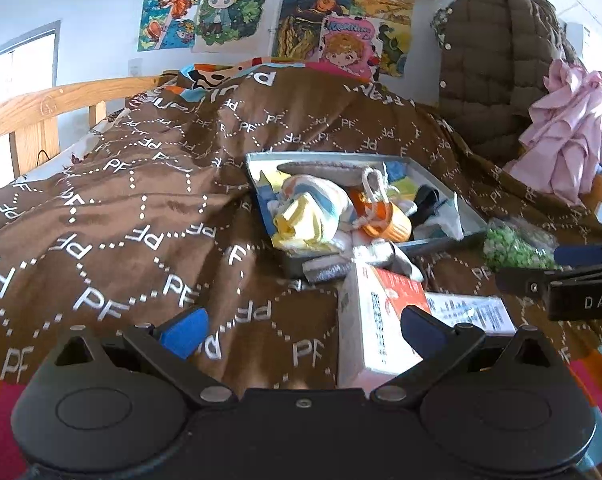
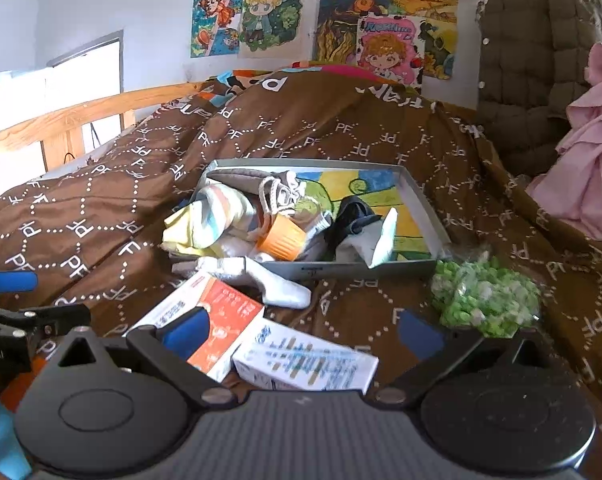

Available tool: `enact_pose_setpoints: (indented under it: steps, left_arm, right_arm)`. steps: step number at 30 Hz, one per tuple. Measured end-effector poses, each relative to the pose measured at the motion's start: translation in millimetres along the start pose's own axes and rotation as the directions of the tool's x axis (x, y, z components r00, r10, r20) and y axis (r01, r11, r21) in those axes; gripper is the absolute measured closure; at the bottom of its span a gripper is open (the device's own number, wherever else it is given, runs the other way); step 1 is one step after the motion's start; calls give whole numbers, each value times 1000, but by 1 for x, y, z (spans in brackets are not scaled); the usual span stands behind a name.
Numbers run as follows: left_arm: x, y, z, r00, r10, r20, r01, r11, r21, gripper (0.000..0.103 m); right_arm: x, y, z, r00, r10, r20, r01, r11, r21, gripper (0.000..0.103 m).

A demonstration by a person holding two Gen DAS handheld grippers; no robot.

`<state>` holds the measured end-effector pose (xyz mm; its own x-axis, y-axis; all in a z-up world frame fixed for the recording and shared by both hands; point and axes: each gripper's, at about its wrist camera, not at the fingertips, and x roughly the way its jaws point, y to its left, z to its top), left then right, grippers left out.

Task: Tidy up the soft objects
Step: 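Move both grippers toward the white fabric items at the tray rim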

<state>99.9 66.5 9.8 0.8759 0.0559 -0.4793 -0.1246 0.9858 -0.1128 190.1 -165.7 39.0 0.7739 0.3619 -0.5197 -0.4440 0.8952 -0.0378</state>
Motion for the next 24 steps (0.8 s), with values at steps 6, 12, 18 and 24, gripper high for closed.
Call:
enact_pose_setpoints:
  steps: [6,12,18,24]
  left_arm:
    - [28,3,14,1000,-28,-1,28,1000,-7,1]
    - [65,11,27,998,-55,-39,53,997,-48,1]
    - [102,15,40,992,-103,-75,104,995,11,1]
    - [134,34,46,979,-136,-150,150,985,84,1]
  right_arm:
    - [28,-12,2,1000,20,-16,-20,1000,1,0]
    - [57,-22,3,999,36,-23,-37,999,-12,0]
    - [88,-22,7,997,55,-49,-58,996,-61,0]
    - [107,-34,12,990,126,-68,-125,992,25,1]
